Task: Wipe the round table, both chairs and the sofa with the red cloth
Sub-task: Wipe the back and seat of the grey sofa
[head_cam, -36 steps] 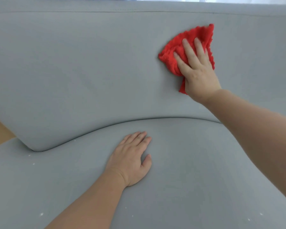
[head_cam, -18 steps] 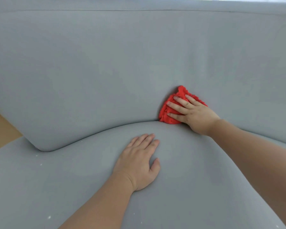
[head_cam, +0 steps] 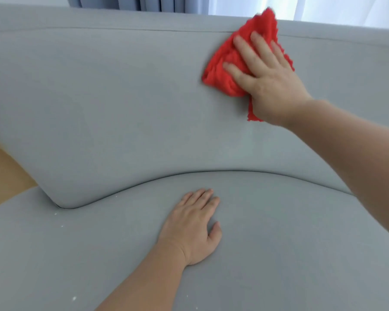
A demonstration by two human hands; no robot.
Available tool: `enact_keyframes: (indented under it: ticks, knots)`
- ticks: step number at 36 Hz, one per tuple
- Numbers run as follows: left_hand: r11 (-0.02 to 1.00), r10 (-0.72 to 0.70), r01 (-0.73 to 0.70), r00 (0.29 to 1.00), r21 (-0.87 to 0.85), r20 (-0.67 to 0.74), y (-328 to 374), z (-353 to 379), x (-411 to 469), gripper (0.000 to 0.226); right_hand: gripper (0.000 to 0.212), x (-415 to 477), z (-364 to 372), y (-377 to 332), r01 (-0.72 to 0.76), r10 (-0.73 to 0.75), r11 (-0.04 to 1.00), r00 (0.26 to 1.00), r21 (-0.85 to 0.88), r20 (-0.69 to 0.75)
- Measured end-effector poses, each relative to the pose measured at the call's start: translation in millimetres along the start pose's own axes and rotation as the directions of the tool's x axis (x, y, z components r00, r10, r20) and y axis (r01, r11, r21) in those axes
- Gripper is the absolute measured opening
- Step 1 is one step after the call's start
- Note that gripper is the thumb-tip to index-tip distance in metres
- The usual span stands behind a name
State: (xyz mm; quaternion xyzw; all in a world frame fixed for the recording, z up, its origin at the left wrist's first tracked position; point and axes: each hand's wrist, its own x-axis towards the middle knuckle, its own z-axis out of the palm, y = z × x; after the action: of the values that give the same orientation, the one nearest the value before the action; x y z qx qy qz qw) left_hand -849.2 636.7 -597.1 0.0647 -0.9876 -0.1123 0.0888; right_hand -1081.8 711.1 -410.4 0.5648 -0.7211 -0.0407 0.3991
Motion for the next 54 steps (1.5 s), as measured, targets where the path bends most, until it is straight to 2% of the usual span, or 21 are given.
enact_keyframes:
  ticks: [3, 5, 13, 23, 26, 31, 37, 43, 50, 54]
  knots:
    - [1.0, -0.006, 0.006, 1.0, -0.005, 0.016, 0, -1, 0, 0.072, 0.088, 17, -13, -2, -0.109, 0.106, 0.993, 0.992, 0.045, 0.072]
    - [1.0, -0.014, 0.014, 1.0, -0.006, 0.023, -1, -1, 1, 0.072, 0.091, 20, -15, -6, -0.128, 0.12, 0.989, 0.988, 0.068, 0.101]
    - [0.991, -0.051, 0.065, 0.992, -0.12, 0.119, -5, -23, -3, 0.058, 0.089, 23, -28, -3, -0.173, 0.14, 0.976, 0.963, 0.132, 0.23]
    - [0.991, -0.13, 0.13, 0.985, 0.004, 0.11, -69, -68, -106, 0.056, 0.086, 28, -43, -20, -0.326, 0.264, 0.933, 0.906, 0.149, 0.33]
    - [0.985, -0.17, 0.167, 0.981, 0.034, 0.089, -91, -65, -122, 0.058, 0.084, 30, -45, -25, -0.355, 0.285, 0.923, 0.891, 0.15, 0.353]
    - [0.986, -0.164, 0.164, 0.986, 0.01, 0.001, -99, -54, -127, 0.074, 0.084, 31, -44, -31, -0.4, 0.32, 0.903, 0.87, 0.156, 0.374]
    - [0.976, -0.203, 0.204, 0.979, 0.071, -0.019, -96, -50, -127, 0.054, 0.082, 26, -39, -46, -0.443, 0.369, 0.881, 0.862, 0.164, 0.348]
    - [0.978, -0.169, 0.173, 0.985, 0.118, -0.04, -98, -43, -126, 0.054, 0.076, 21, -22, -49, -0.427, 0.386, 0.882, 0.897, 0.198, 0.214]
    - [0.984, -0.138, 0.146, 0.987, 0.098, -0.087, -102, -36, -129, 0.054, 0.072, 12, 11, -76, -0.465, 0.467, 0.843, 0.882, 0.272, 0.061]
    - [0.987, -0.119, 0.128, 0.987, 0.094, -0.104, -105, -34, -125, 0.054, 0.072, 1, 39, -93, -0.412, 0.433, 0.869, 0.901, 0.275, -0.018]
